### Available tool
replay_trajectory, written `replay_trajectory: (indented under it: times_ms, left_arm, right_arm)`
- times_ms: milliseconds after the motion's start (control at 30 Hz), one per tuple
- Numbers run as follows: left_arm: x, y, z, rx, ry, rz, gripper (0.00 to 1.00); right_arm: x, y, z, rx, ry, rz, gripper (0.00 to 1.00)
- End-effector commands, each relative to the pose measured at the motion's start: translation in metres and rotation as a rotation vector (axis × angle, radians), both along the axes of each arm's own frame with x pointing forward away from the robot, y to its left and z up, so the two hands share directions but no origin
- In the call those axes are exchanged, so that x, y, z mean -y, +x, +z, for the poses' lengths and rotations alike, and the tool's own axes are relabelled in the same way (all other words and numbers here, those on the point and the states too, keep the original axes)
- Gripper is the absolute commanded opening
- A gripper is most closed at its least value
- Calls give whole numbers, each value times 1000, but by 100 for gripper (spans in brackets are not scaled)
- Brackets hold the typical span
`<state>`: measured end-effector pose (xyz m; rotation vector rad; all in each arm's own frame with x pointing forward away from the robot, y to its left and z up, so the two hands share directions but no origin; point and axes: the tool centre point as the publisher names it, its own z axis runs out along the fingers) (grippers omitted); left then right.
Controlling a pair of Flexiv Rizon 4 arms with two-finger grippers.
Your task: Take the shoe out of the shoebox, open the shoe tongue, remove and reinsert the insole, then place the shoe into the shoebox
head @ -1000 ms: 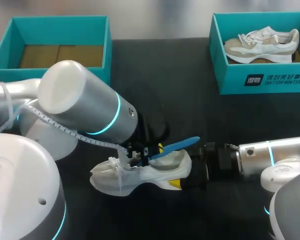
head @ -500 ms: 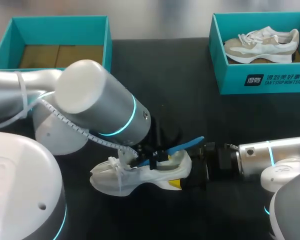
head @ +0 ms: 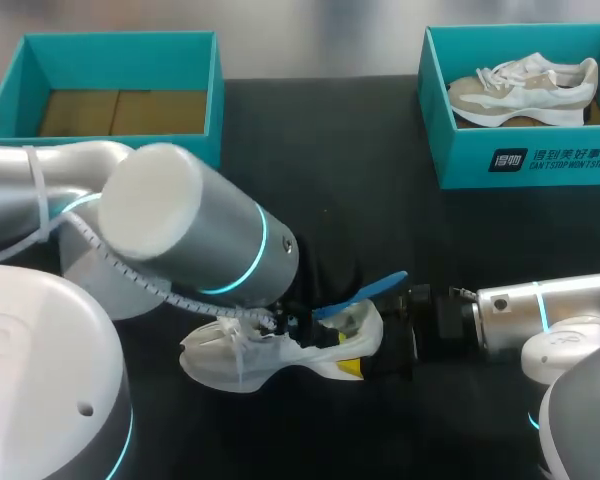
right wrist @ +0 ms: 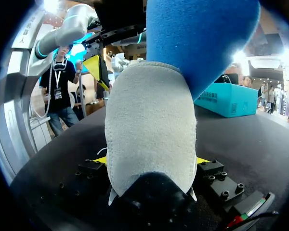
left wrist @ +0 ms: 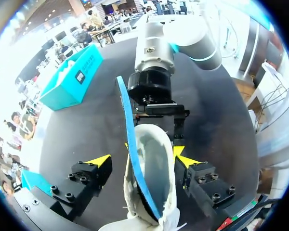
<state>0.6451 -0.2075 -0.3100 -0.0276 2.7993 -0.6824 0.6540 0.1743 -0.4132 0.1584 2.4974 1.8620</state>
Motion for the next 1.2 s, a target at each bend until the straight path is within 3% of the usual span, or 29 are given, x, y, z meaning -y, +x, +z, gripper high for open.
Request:
replay_trajectory:
  times_ms: [33,233,567,700,800,967,1100,1200]
  left_arm:
    - [-2,-9,11,39,3,34,89]
    - [3,-5,16,40,-7,76,78]
    - [7,-7,20,52,-11,177,82]
    - [9,-6,18,57,-21,209,75]
    - [9,-3,14,68,-23,226,63]
    - [9,0,7,75,-27,226,64]
    - [10,3,3,71,-34,227,56]
    - [13,5,1,70,-37,224,58]
  right_arm:
    - [-1,-1,1,-1,-5,-1,0]
    - [-1,-1,1,-1,-5,-1,0]
    - [-1,-1,1,-1,-5,-1,0]
    - [-1,-1,1,-1,-5,-1,0]
    - [-1,-1,1,-1,-5,-1,0]
    - [-1,-1,1,-1,-5,-1,0]
    - [-1,-1,1,-1,-5,-1,0]
    - [-1,-1,1,-1,-5,-1,0]
